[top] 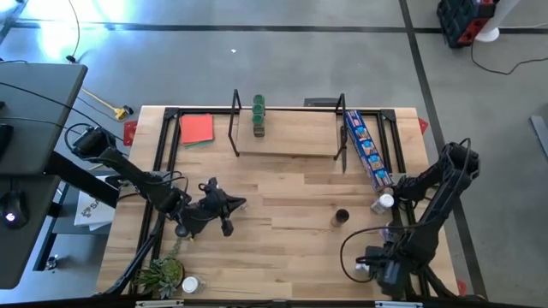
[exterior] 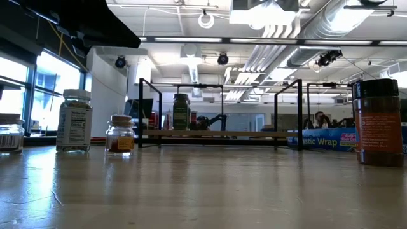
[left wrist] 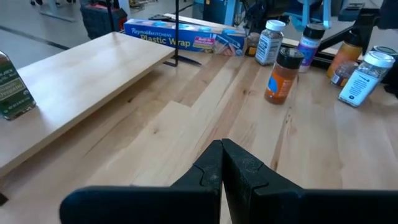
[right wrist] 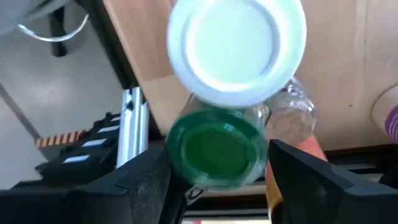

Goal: Shelf spices
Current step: Put the green seasoning bottle on the shelf aligned with the other green seasoning bottles

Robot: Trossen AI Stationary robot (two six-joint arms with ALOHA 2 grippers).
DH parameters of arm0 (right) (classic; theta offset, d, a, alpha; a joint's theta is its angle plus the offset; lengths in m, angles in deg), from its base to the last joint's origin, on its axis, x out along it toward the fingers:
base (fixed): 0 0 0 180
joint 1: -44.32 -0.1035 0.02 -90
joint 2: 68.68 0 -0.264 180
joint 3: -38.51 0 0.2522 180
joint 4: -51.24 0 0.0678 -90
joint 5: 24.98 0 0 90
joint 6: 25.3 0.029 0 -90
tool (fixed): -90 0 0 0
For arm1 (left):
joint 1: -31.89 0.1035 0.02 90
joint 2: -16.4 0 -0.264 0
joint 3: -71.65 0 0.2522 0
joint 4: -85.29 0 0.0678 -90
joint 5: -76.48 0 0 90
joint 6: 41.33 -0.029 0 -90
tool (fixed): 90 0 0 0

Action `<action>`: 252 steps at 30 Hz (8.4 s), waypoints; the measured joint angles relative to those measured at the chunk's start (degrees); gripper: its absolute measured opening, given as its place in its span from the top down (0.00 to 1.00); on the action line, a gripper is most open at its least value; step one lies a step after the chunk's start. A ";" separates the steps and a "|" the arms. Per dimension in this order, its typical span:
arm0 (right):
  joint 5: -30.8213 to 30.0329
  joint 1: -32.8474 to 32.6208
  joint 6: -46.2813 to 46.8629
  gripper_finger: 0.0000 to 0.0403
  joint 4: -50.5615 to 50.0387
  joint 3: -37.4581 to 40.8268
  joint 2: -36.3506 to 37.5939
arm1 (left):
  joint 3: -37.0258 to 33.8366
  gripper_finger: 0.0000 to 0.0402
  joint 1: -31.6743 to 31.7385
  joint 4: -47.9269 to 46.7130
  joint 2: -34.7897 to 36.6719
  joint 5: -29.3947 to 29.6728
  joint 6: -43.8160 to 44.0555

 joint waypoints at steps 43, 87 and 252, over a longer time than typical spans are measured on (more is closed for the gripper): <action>-3.62 17.85 -17.33 0.52 -12.82 -3.95 1.20 | 0.02 1.00 -0.11 0.17 -0.01 -0.11 1.48; -30.36 47.05 -83.23 0.34 -13.84 -65.37 -46.22 | 0.02 1.00 -8.35 -7.06 0.01 -3.94 14.56; -54.99 21.91 -34.56 0.33 27.27 -1.51 -11.44 | 22.57 0.76 49.62 -23.86 -18.68 -37.06 -45.60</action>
